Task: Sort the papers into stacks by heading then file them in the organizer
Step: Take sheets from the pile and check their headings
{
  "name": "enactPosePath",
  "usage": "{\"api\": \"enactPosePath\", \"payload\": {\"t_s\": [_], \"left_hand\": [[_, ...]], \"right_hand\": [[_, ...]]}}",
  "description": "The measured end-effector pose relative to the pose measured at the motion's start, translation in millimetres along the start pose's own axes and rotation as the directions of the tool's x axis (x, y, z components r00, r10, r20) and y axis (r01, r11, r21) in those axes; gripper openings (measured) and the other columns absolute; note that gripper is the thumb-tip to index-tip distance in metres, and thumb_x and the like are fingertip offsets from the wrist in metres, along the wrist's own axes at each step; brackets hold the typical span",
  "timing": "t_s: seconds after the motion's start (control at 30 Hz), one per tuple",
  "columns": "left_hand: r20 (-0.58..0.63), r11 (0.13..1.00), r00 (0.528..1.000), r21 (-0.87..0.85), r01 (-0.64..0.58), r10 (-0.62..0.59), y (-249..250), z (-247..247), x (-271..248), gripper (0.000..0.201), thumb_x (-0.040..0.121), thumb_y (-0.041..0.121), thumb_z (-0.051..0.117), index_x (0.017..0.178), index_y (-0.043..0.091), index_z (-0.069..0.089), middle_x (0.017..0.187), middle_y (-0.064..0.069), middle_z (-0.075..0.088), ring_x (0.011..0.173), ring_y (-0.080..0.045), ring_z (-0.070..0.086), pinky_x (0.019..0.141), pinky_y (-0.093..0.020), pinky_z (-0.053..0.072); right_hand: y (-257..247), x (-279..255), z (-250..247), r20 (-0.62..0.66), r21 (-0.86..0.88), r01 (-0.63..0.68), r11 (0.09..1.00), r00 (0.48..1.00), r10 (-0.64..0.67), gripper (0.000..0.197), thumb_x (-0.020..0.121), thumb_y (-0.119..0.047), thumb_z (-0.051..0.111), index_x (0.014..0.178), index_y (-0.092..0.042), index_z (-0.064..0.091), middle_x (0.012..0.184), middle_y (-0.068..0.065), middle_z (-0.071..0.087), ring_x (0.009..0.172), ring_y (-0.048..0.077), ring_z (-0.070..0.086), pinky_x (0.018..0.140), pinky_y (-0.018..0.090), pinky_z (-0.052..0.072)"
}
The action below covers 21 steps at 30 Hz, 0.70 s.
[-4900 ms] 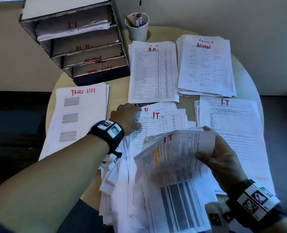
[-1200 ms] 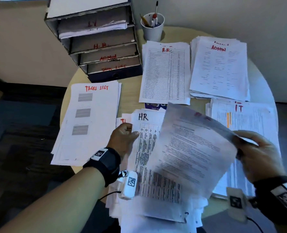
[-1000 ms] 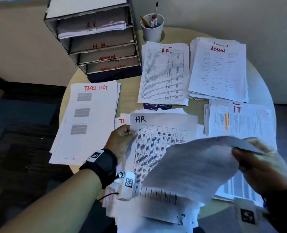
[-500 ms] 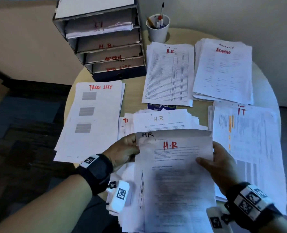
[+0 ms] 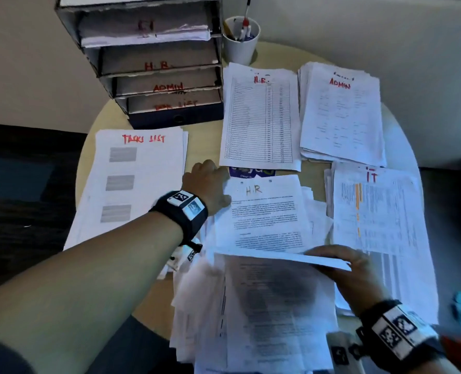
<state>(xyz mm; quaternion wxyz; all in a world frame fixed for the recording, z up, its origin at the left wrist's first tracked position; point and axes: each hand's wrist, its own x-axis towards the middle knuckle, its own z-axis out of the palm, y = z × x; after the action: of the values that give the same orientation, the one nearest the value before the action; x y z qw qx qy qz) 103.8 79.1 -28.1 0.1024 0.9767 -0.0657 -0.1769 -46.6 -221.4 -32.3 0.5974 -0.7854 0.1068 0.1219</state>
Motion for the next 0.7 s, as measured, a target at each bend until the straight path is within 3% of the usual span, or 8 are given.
{"api": "enactPosePath", "payload": {"t_s": [0.07, 0.17, 0.3, 0.37, 0.43, 0.57, 0.63, 0.7], "left_hand": [[-0.045, 0.999, 0.999, -0.046, -0.005, 0.003, -1.5, 2.2, 1.4, 0.038, 0.081, 0.039, 0.071, 0.113, 0.026, 0.056, 0.118, -0.003, 0.050, 0.112, -0.029, 0.046, 0.088, -0.040, 0.043], [-0.140, 0.989, 0.987, -0.109, -0.096, 0.080, -8.9, 7.7, -1.5, 0.023, 0.082, 0.027, 0.070, 0.104, 0.022, 0.063, 0.113, -0.004, 0.053, 0.107, -0.030, 0.047, 0.081, -0.038, 0.040], [-0.319, 0.907, 0.920, -0.277, -0.318, 0.226, -16.6, 3.8, -20.4, 0.006, 0.085, 0.011, 0.072, 0.089, 0.014, 0.068, 0.095, -0.004, 0.064, 0.090, -0.026, 0.055, 0.075, -0.037, 0.047], [-0.307, 0.816, 0.935, -0.484, -0.315, 0.179, -11.2, -7.7, -42.5, 0.006, 0.090, 0.011, 0.070, 0.089, 0.016, 0.066, 0.087, 0.005, 0.067, 0.079, -0.011, 0.057, 0.073, -0.026, 0.048], [-0.277, 0.722, 0.938, -0.603, -0.339, 0.209, -1.9, -17.0, -71.8, 0.013, 0.091, 0.012, 0.069, 0.089, 0.024, 0.065, 0.087, 0.011, 0.068, 0.077, -0.003, 0.060, 0.072, -0.013, 0.046], [-0.203, 0.610, 0.922, -0.700, -0.371, 0.329, 8.1, -17.6, -107.6, 0.028, 0.090, 0.001, 0.066, 0.092, 0.029, 0.067, 0.092, 0.015, 0.069, 0.084, -0.004, 0.065, 0.077, -0.012, 0.049], [-0.174, 0.558, 0.946, -0.773, -0.303, 0.274, 8.7, -18.3, -105.9, 0.023, 0.090, 0.008, 0.069, 0.091, 0.031, 0.069, 0.093, 0.019, 0.070, 0.088, -0.002, 0.066, 0.078, -0.012, 0.048], [-0.093, 0.359, 0.985, -0.923, -0.140, 0.144, 8.1, -22.2, -96.2, 0.013, 0.090, 0.016, 0.064, 0.098, 0.024, 0.070, 0.095, 0.011, 0.073, 0.088, -0.005, 0.067, 0.080, -0.016, 0.051]], "right_hand": [[-2.3, -2.3, -0.4, 0.000, 0.055, -0.014, 0.998, 1.000, 0.014, 0.052, 0.048, -0.061, 0.086, 0.078, -0.019, 0.079, 0.085, 0.008, 0.076, 0.087, 0.033, 0.071, 0.081, 0.048, 0.056], [-9.0, 4.1, -4.4, 0.007, 0.037, 0.033, 0.999, 0.999, -0.033, 0.034, 0.055, -0.045, 0.087, 0.077, -0.021, 0.079, 0.088, 0.007, 0.076, 0.090, 0.035, 0.070, 0.083, 0.045, 0.055], [-14.8, 14.5, -19.9, 0.080, -0.030, 0.124, 0.992, 0.989, -0.122, 0.038, 0.057, -0.053, 0.087, 0.073, -0.021, 0.076, 0.109, -0.001, 0.073, 0.103, 0.022, 0.068, 0.087, 0.028, 0.052], [-19.2, 20.1, -26.3, 0.120, -0.173, 0.249, 0.953, 0.966, -0.231, 0.014, 0.068, -0.018, 0.087, 0.073, -0.020, 0.074, 0.134, 0.001, 0.061, 0.118, 0.016, 0.062, 0.090, 0.019, 0.051], [-14.6, 27.6, -36.1, 0.131, -0.307, 0.375, 0.875, 0.927, -0.351, 0.027, 0.067, 0.008, 0.082, 0.076, -0.016, 0.073, 0.146, 0.004, 0.050, 0.128, 0.010, 0.055, 0.093, 0.015, 0.048], [-31.3, 26.3, -25.5, 0.151, -0.254, 0.459, 0.852, 0.888, -0.434, 0.032, 0.062, 0.001, 0.074, 0.075, -0.028, 0.074, 0.118, -0.006, 0.071, 0.106, -0.004, 0.064, 0.083, 0.010, 0.049], [-31.5, 21.5, -19.6, 0.182, -0.214, 0.461, 0.861, 0.885, -0.429, 0.027, 0.060, 0.000, 0.073, 0.073, -0.023, 0.075, 0.096, -0.020, 0.073, 0.089, -0.006, 0.067, 0.076, 0.008, 0.049], [-28.2, 16.6, -21.3, 0.148, -0.194, 0.422, 0.886, 0.905, -0.399, 0.026, 0.061, -0.001, 0.075, 0.073, -0.024, 0.076, 0.085, -0.017, 0.073, 0.077, -0.003, 0.068, 0.070, 0.009, 0.050]]}}
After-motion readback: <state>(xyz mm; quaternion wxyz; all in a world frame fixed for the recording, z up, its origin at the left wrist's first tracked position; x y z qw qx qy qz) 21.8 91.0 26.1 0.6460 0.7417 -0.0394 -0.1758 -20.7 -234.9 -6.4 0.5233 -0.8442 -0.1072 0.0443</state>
